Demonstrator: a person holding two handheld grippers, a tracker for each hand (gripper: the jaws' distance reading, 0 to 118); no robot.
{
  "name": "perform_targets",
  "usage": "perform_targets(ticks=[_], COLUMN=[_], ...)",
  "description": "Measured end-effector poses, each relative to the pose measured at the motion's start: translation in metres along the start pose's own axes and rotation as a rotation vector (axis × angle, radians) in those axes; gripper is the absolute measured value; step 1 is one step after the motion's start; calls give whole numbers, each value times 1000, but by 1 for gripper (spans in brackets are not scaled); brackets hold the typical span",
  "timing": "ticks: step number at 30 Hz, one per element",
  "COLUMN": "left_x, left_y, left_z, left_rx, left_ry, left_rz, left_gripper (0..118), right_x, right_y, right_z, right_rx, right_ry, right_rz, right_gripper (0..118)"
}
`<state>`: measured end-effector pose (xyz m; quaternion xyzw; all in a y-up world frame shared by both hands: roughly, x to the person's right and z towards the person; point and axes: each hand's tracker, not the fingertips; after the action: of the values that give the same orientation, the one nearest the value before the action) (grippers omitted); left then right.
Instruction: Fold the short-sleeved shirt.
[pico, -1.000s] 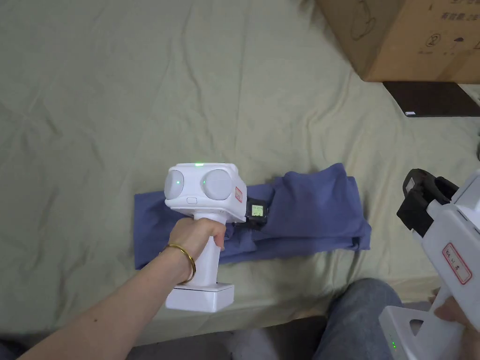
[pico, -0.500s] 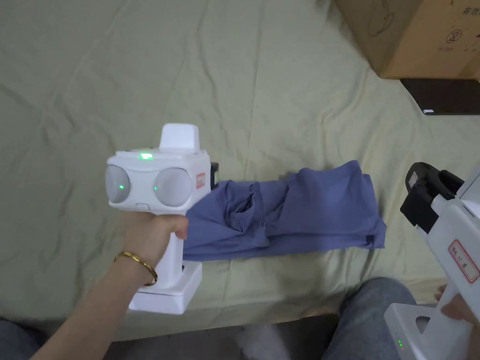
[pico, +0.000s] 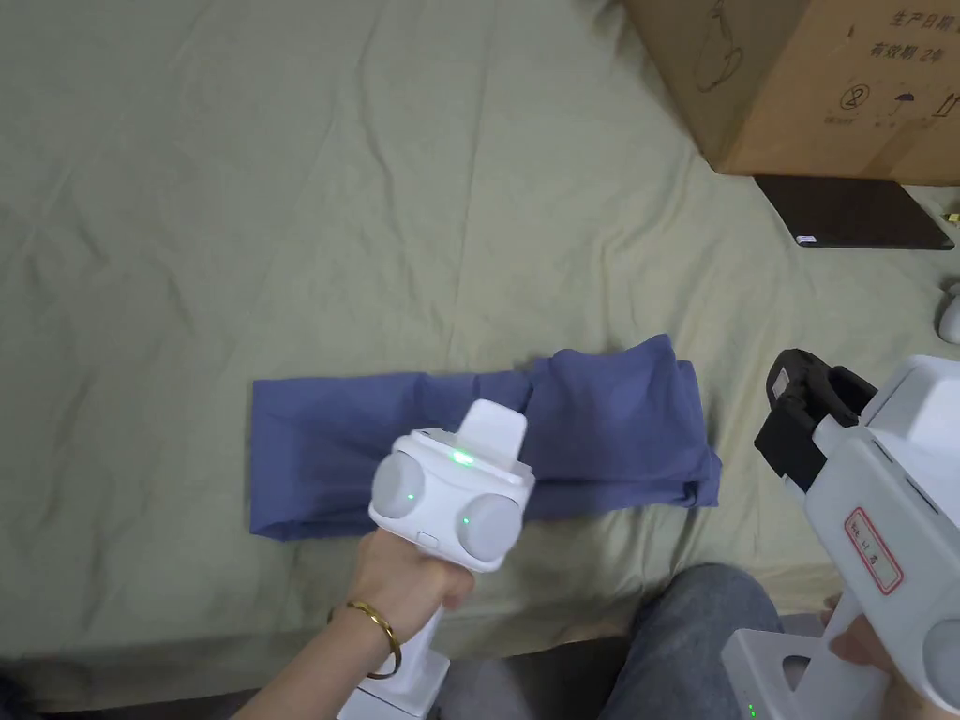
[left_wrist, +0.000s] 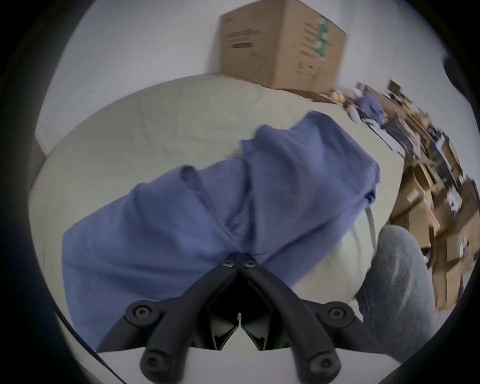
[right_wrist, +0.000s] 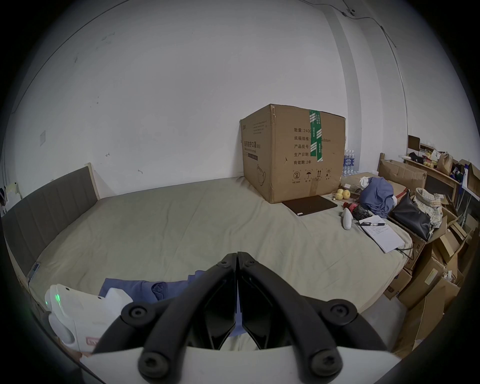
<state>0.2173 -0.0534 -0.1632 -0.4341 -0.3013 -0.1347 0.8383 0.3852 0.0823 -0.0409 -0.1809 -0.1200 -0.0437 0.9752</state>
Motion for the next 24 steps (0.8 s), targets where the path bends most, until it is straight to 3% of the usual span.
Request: perform_targets(ticks=[3,6,7,9,10,11,13,16,19,24], left_x=[3,-14,-26,-57,-78,-96,-139,-198,-246,-290], left_y=[7,19,27,38,44,48,50,42,24,-28], left_z=[3,30,44,68,81,88,107,123,120,90], left_rx=[-69,43,85,157,185,200,256,352,284,150], left_ry=[-168,-224,-244,-281,-313,-324,-333,-313,-280,-356], left_rz=[78,188,226,332,397,447,550,604,658,830], left_gripper=[0,0,8,38,71,92,118,118,118,118], right_x=[-2,-3,-3,-5,-7,-9,-14,-18,-25,-35], right_y=[1,4,7,10,12,14,18,18,17,16], right_z=[1,3,3,2,1,1,1,-5,-8,-13], right_rx=[-5,-1,4,11,17,22,29,27,17,-11], right_ry=[-2,0,3,11,16,20,31,46,56,75], right_rz=[-5,-2,-1,2,6,9,15,15,20,45], right_gripper=[0,0,0,0,0,0,0,0,0,0])
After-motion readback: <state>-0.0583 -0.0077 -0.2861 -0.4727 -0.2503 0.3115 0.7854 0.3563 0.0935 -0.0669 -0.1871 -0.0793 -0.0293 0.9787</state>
